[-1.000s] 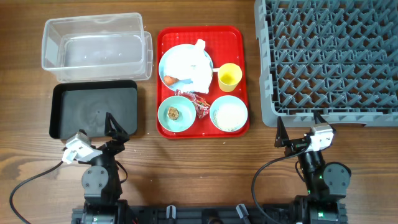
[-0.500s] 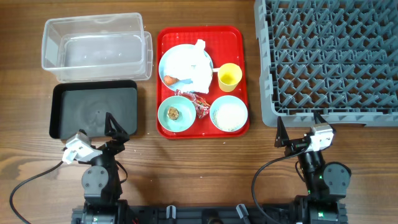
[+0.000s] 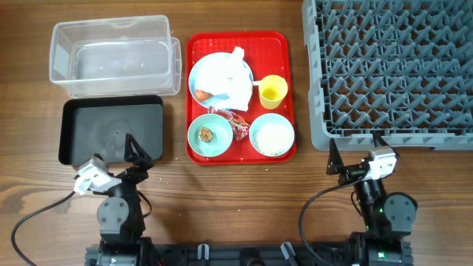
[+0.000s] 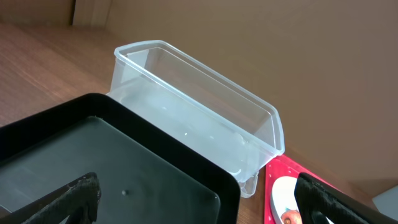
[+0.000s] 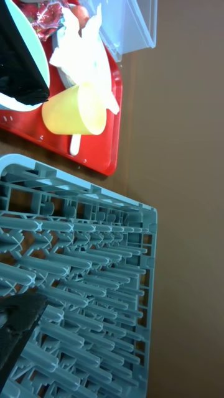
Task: Sort waste into correct bins and load items into the dishwasher rack
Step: 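Raise both grippers from rest toward the red tray, then grasp the green bowl with food using the left gripper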
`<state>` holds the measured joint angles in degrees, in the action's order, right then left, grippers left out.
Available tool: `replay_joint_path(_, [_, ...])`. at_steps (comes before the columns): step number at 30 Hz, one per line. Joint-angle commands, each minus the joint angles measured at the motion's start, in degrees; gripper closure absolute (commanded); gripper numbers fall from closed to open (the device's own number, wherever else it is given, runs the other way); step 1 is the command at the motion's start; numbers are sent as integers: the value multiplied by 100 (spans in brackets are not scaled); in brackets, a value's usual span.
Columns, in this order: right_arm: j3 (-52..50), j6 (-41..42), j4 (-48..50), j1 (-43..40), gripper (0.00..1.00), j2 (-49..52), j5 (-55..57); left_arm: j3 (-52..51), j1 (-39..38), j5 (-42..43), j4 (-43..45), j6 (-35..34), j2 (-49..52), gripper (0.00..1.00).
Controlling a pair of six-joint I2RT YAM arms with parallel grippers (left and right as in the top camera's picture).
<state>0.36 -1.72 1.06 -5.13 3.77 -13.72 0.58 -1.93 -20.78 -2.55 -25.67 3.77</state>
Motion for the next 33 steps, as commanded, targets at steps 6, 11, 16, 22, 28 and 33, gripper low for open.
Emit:
replay_joint_path(6, [-7, 44, 437, 13, 0, 22, -323, -26, -20, 481, 319, -52, 35, 0])
replay_joint_path(11, [160, 490, 1504, 13, 0, 22, -1045, 503, -20, 986, 765, -2, 37, 0])
replay_joint_path(16, [1137, 476, 1453, 13, 0, 197, -1231, 2610, -20, 1178, -1088, 922, 605, 0])
replay_joint_path(22, [3442, 448, 361, 13, 0, 2223, -2081, 4658, -20, 1333, -2363, 922, 2562, 0])
replay_joint_path(28, [6249, -251, -2253, 13, 0, 4610, -2387, 6225, -20, 1912, -3530, 922, 4695, 0])
replay_joint_path(33, [7399, -424, -3628, 13, 0, 6251, -2411, 7117, -20, 2468, -4690, 892, 6339, 0])
